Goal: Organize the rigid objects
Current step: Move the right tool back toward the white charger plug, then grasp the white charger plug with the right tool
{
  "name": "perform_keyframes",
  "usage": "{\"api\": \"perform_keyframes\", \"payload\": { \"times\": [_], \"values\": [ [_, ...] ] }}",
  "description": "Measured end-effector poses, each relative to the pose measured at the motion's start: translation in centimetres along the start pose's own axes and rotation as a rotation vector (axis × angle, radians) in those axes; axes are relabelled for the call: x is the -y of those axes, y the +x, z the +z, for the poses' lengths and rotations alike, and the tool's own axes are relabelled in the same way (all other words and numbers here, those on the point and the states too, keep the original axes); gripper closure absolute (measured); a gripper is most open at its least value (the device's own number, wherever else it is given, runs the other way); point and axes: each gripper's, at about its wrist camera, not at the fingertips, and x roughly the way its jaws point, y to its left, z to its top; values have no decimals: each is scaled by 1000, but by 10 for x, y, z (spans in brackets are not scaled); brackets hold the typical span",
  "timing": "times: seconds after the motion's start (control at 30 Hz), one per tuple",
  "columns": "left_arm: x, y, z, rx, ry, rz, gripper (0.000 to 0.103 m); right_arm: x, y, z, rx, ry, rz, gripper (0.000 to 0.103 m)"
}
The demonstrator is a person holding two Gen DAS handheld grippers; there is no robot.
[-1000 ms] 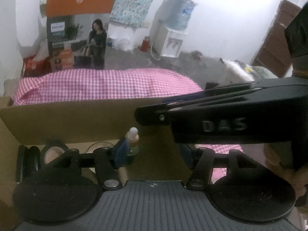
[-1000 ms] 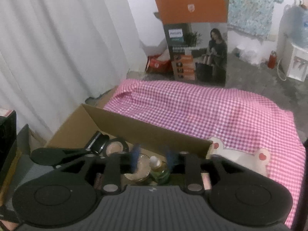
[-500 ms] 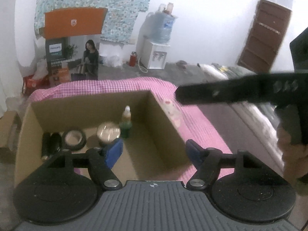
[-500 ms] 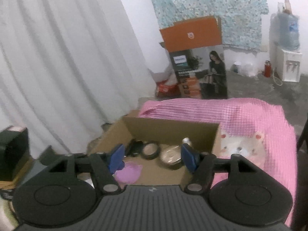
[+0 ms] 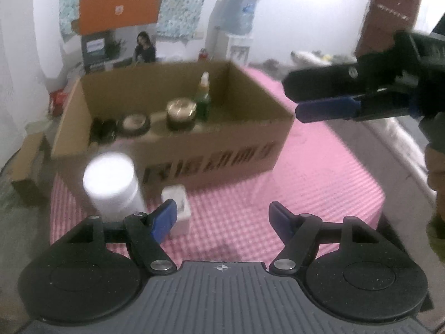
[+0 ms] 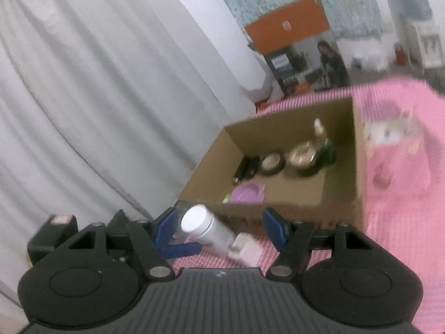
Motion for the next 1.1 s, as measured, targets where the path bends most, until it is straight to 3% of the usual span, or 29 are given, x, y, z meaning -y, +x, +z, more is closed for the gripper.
{"api": "perform_keyframes", "payload": {
  "times": [0.17,0.4,0.63,0.9,1.1],
  "values": [
    [2,11,-22,-13,11,30,30,6,31,-21,-57,78,29,33],
    [-4,39,-36,-21,26,107,34,25,77,-37,-119,163,1,34],
    [-17,58,-40,-22,23,147,46,49,117,-36,-166,250,-22,47],
    [-24,68,-35,-26,6,129,67,63,146,-41,-224,318,-25,61],
    [-19,68,-32,-33,11,96,71,64,146,-44,-219,328,-26,67]
  ]
}}
